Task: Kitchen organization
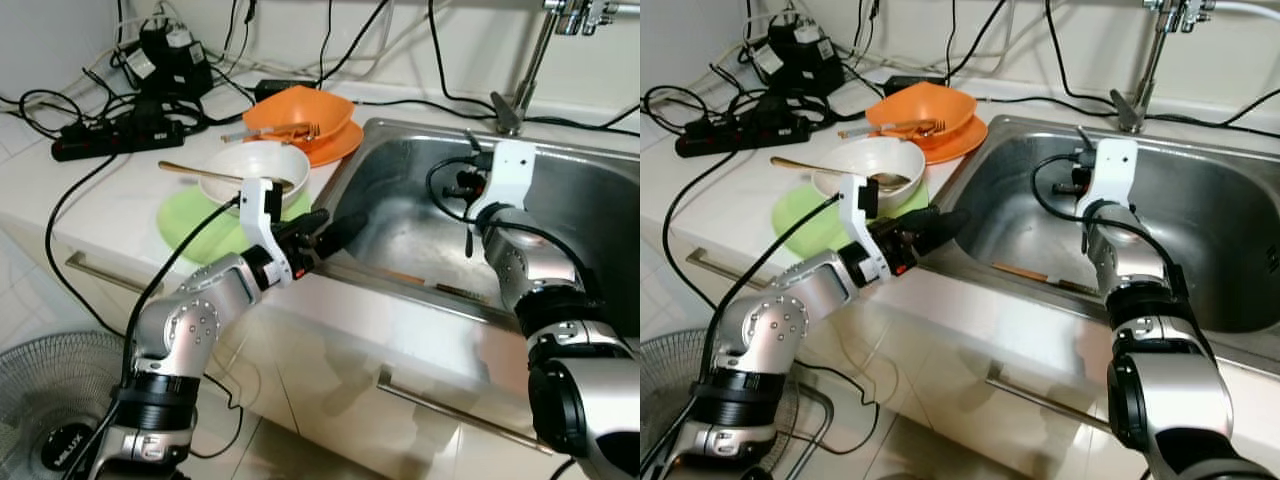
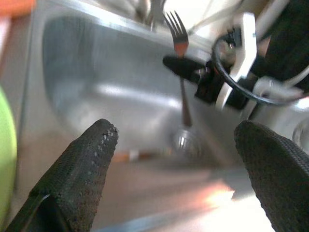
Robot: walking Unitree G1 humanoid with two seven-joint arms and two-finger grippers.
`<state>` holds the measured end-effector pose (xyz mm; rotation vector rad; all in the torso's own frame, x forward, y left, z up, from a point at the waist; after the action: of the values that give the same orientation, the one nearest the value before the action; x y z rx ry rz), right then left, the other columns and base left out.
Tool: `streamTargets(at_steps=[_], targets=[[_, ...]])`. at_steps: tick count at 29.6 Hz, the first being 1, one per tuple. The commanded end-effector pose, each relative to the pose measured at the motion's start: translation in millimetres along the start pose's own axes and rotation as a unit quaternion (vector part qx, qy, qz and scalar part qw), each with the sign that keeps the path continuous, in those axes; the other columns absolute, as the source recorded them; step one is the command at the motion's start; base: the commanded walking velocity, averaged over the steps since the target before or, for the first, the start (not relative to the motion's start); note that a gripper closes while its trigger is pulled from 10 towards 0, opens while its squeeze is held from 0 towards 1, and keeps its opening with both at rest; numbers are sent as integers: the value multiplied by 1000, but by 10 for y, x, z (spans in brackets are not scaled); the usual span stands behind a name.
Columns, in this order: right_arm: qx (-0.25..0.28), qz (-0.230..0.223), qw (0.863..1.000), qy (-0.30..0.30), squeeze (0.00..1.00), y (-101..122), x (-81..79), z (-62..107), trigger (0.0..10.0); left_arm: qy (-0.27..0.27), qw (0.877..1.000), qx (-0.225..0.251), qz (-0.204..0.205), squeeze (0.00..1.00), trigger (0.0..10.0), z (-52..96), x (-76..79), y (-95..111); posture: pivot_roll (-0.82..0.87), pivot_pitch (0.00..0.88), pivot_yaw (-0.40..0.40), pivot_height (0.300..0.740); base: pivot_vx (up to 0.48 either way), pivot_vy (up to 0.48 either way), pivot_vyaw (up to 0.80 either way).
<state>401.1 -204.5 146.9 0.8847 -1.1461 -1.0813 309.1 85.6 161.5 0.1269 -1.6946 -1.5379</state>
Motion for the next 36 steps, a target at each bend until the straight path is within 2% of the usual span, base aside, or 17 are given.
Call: streamTargets(at_steps=[1,2,5,7,10,12,13,14,15,17,26,36], targets=[[-11,45,999,16,0,-77,-15,9,0,-4,1000,-25,-12,1000,10000,2,24,-42,-67,0,104,740,0,0,0],[-11,45,999,16,0,-77,-15,9,0,-4,1000,-25,-12,1000,10000,2,24,-42,-67,0,104,740,0,0,0],[-28,92,995,31,0,-152,-5,17,0,-9,999,-38,-21,1000,10000,-2,34,-79,-65,0,106,740,0,0,0],[-32,103,994,33,0,-167,9,20,0,-8,999,-39,-21,1000,10000,-4,31,-84,-66,0,108,740,0,0,0],[-46,162,985,37,0,-211,95,35,0,-9,999,-47,-21,1000,10000,-8,30,-109,-67,0,108,740,0,0,0],[-50,165,984,36,0,-222,125,40,0,-10,998,-49,-23,1000,10000,-9,33,-119,-67,0,107,740,0,0,0],[-52,164,984,36,722,-227,141,43,2627,-10,998,-51,-23,1000,10000,-10,34,-126,-66,0,107,740,0,0,0],[-56,169,983,35,980,-237,168,47,4275,-11,998,-53,-24,1000,10000,-12,40,-131,-67,0,107,740,0,0,0],[-56,169,983,35,980,-237,168,47,4275,-11,998,-53,-24,1000,10000,-12,40,-131,-67,0,107,740,0,0,0],[-65,174,982,41,1000,-253,190,53,10000,-13,998,-55,-24,1000,10000,-12,44,-135,-68,0,109,740,0,0,0],[-68,181,978,78,1000,-238,118,43,10000,-11,998,-61,-26,1000,10000,-16,25,-137,-71,0,113,740,0,0,0],[-61,151,980,113,1000,-245,-62,30,10000,-3,998,-58,-23,1000,10000,-16,4,-133,-72,0,111,740,0,0,0]])
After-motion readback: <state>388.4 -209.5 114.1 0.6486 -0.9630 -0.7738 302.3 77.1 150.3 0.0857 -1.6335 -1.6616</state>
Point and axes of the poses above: a point about 5 cm out from each wrist's last joint towards the gripper, its own z axis pointing back from the gripper into the wrist, its own y axis along the axis of the wrist's last joint, x = y × z, the point moved 1 cm from there along -z, pointing out of the wrist towards the gripper, and after that the axes turned 3 degrees about z, right-handed, at the moved point
